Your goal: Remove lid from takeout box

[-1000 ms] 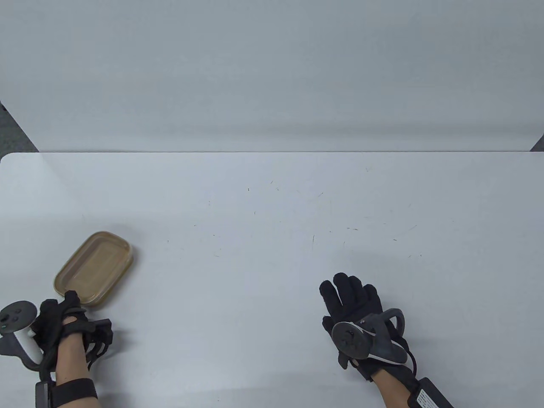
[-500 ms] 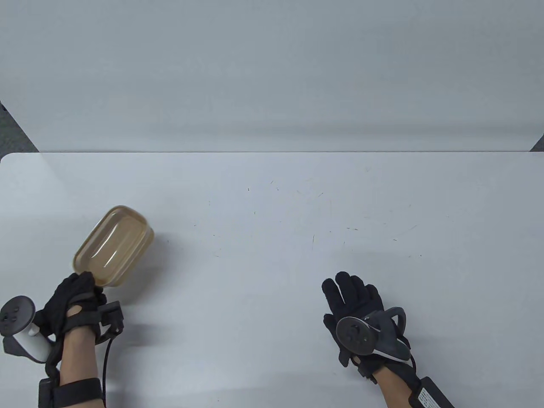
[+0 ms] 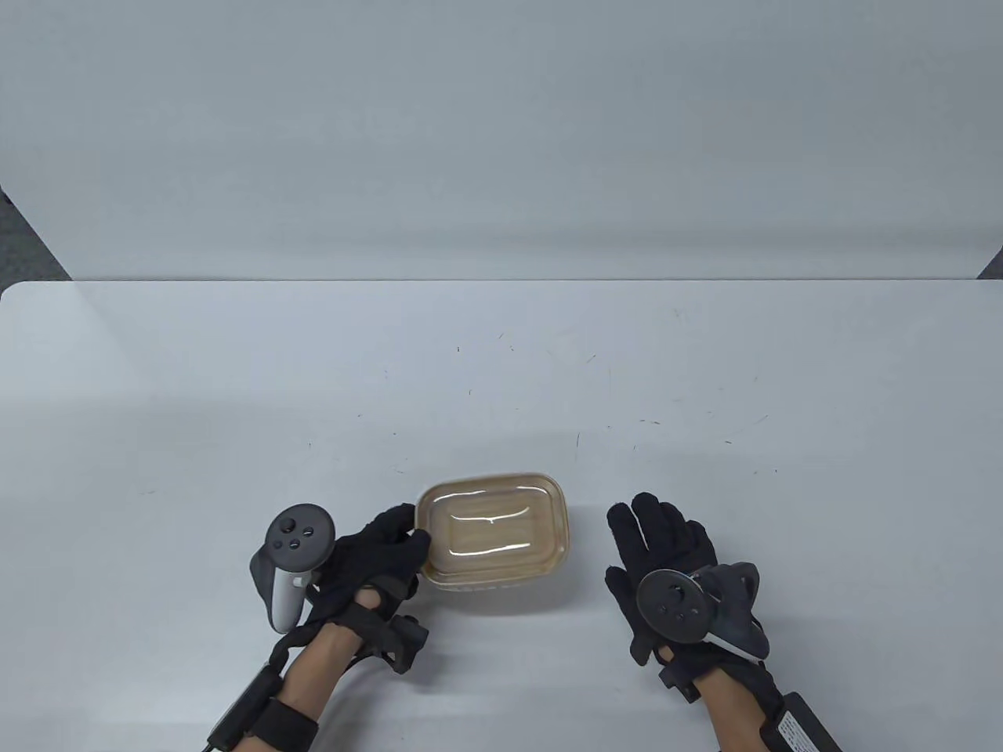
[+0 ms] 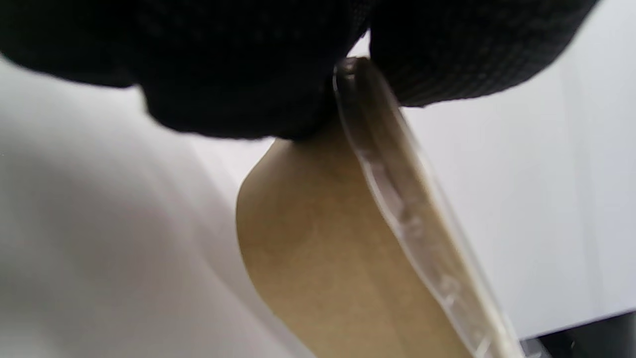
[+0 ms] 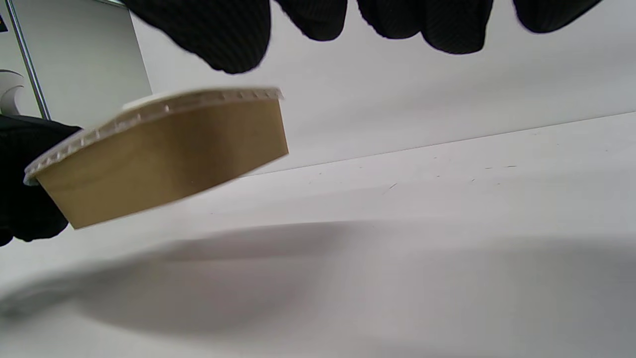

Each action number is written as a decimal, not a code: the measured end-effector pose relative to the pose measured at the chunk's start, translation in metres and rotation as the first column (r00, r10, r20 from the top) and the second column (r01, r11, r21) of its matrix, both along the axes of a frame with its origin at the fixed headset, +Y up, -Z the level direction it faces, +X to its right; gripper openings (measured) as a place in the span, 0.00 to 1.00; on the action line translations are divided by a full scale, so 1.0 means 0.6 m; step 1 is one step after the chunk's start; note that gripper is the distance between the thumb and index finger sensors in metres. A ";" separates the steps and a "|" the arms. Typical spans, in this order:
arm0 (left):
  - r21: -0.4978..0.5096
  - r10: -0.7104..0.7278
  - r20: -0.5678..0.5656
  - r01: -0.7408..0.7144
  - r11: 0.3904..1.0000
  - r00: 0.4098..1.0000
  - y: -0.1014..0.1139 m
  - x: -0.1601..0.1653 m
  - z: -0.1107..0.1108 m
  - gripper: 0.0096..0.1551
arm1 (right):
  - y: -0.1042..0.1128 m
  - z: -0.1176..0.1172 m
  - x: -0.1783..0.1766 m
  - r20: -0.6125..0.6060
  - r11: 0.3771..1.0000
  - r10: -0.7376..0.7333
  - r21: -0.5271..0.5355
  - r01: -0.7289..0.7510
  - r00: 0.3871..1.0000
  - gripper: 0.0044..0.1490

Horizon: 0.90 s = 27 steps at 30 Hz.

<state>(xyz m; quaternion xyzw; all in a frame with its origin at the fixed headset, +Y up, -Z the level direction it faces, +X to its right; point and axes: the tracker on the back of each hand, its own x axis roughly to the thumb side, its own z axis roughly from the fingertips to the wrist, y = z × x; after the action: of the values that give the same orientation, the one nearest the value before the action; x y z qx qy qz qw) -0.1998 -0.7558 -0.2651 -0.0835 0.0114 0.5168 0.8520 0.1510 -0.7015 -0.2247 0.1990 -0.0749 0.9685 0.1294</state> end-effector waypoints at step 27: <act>-0.092 -0.051 -0.135 0.039 0.995 0.990 -0.024 -0.034 0.012 0.43 | -0.006 0.000 -0.005 -0.007 0.999 0.038 -0.022 -0.038 0.999 0.47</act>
<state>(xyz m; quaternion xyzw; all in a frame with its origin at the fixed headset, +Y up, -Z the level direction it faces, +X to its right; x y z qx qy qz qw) -0.2202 -0.7701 -0.2580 -0.0856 0.0950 0.5008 0.8561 0.1480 -0.7048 -0.2245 0.2019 -0.0601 0.9709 0.1136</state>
